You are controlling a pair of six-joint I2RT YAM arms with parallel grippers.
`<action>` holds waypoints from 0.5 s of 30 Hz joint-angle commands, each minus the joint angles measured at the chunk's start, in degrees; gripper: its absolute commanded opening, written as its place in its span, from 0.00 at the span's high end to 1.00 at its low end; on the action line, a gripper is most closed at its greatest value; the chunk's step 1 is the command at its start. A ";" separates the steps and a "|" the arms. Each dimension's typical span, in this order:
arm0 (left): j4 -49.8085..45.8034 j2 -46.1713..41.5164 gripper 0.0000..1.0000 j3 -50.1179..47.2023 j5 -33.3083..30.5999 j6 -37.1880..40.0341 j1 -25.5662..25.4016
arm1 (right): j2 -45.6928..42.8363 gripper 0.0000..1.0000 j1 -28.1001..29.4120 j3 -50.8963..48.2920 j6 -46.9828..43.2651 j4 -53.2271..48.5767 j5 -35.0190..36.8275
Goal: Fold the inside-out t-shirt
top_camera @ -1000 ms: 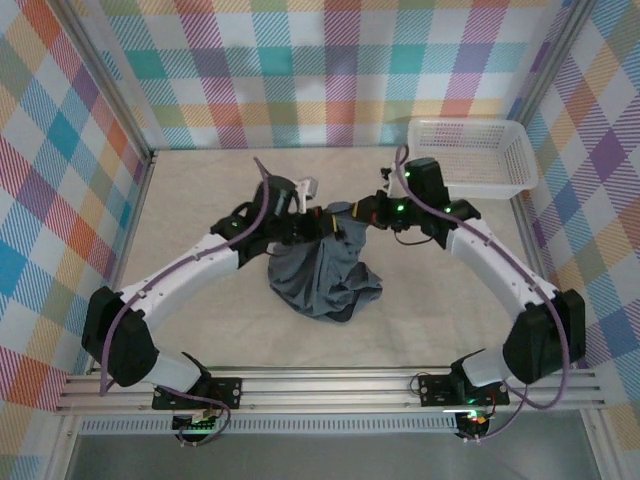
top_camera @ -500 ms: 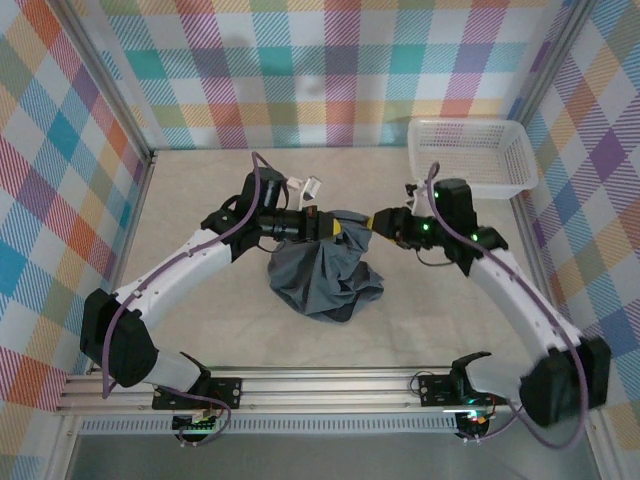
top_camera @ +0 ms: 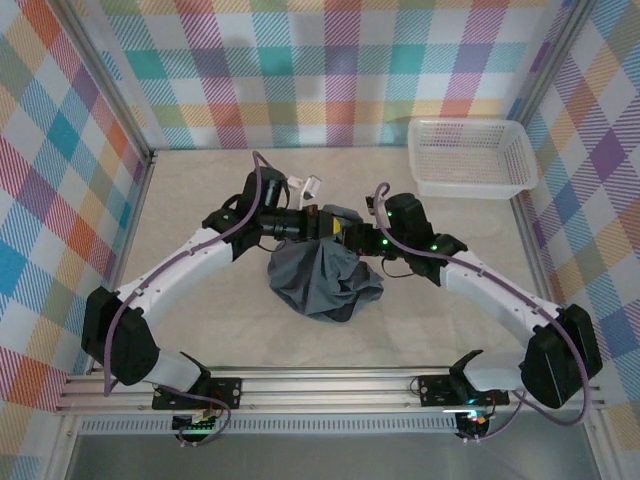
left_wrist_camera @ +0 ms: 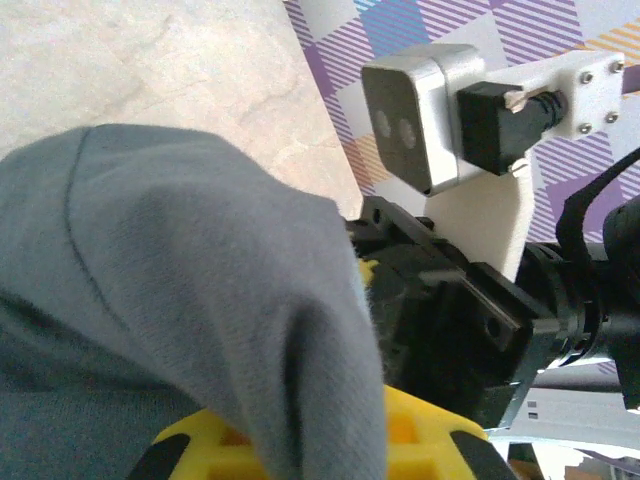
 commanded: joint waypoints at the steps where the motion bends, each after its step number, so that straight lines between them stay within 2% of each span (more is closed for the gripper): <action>1: -5.29 -2.09 0.74 2.55 -3.19 1.52 1.55 | -3.69 1.00 0.00 0.73 -2.16 5.52 -1.81; 3: -11.03 -2.35 0.64 2.00 -9.73 4.51 3.43 | -6.91 1.00 -0.45 -1.10 -1.80 8.21 -5.31; 5: -12.65 -2.84 0.62 -1.17 -14.34 6.85 7.09 | -9.80 1.00 -2.14 -3.20 0.15 12.49 -12.23; 8: -10.36 -2.30 0.62 -5.57 -14.02 9.39 11.46 | -11.41 1.00 -5.16 -5.74 5.40 21.06 -23.05; 10: -10.31 -1.92 0.59 -5.04 -11.15 9.50 12.55 | -10.41 1.00 -6.60 -5.56 7.84 23.73 -27.91; 12: -9.27 -3.78 0.53 -4.72 -9.80 9.55 12.56 | -9.07 1.00 -7.25 -4.58 8.63 23.21 -29.86; 15: -7.26 -11.27 0.46 -6.16 -11.55 11.71 12.21 | -7.43 1.00 -7.49 -2.51 7.96 19.42 -29.20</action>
